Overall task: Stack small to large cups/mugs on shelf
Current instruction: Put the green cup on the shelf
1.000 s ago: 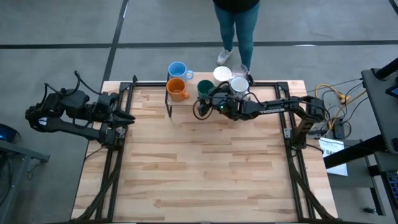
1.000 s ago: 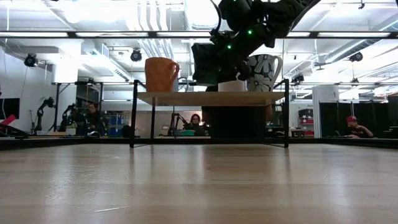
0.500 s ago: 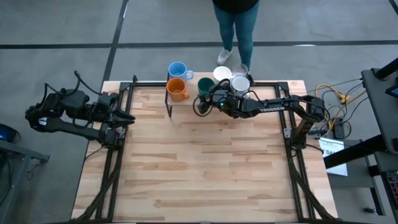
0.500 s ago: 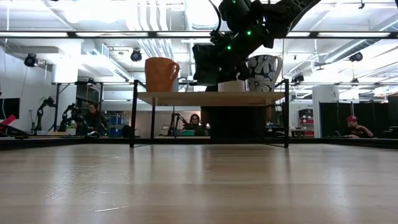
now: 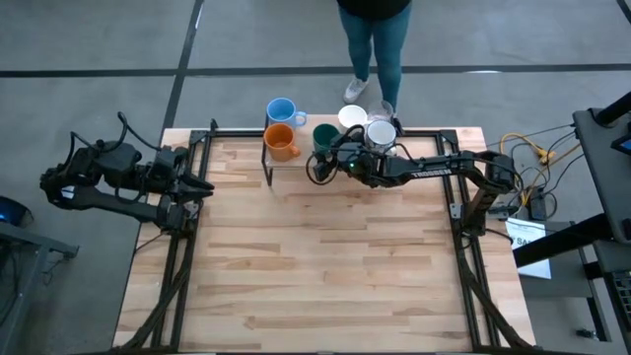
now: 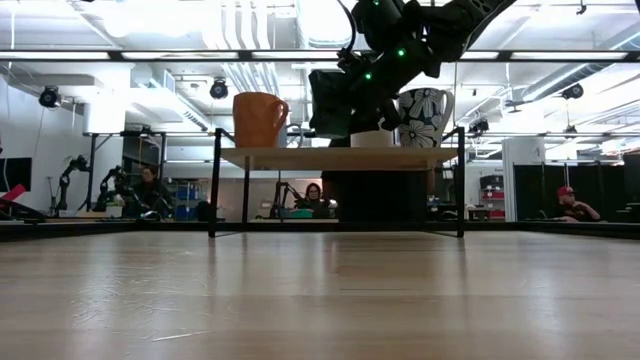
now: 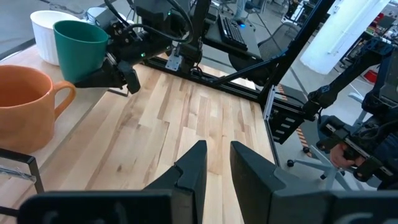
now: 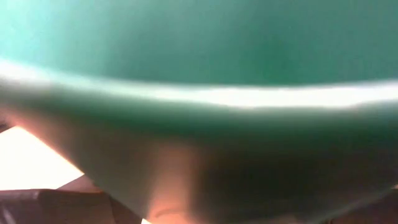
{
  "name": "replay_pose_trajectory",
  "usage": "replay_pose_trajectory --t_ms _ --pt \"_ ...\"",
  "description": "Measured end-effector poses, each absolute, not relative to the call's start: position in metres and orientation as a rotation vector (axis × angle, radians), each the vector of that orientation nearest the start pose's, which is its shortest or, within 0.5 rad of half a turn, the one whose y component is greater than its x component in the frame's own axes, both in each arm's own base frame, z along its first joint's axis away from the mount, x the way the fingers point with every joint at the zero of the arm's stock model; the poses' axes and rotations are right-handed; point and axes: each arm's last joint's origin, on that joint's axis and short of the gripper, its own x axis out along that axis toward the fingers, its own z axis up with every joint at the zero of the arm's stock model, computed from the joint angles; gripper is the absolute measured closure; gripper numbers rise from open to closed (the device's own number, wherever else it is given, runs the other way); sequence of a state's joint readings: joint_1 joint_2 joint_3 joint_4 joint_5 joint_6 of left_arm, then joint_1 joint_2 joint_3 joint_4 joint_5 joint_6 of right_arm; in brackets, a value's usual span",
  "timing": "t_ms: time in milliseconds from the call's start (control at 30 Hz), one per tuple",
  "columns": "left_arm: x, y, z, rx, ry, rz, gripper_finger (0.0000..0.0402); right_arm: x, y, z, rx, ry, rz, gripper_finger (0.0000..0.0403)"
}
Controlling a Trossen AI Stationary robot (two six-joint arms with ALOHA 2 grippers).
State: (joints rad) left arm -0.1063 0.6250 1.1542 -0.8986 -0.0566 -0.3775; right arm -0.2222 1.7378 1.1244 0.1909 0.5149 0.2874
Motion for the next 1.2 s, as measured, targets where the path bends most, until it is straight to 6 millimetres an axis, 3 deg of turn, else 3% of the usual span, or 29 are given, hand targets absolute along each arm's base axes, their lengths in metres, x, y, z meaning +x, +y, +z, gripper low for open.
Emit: replay_pose_trajectory --t_ms 267,533,900,1200 --pt "0.077 -0.007 0.399 -0.343 0.373 0.021 0.0345 0.371 -0.098 0.233 0.208 0.321 -0.777 0.0117" --pt "0.077 -0.007 0.399 -0.344 0.372 0.02 0.0345 0.383 -0.095 0.209 0.227 0.353 -0.753 0.0117" --pt "0.077 -0.007 0.399 -0.351 0.372 0.02 0.0345 0.394 -0.094 0.223 0.186 0.344 -0.729 0.0117" --pt "0.076 -0.006 0.399 -0.351 0.369 0.019 0.0345 0.392 -0.1 0.22 0.18 0.377 -0.754 0.0117"
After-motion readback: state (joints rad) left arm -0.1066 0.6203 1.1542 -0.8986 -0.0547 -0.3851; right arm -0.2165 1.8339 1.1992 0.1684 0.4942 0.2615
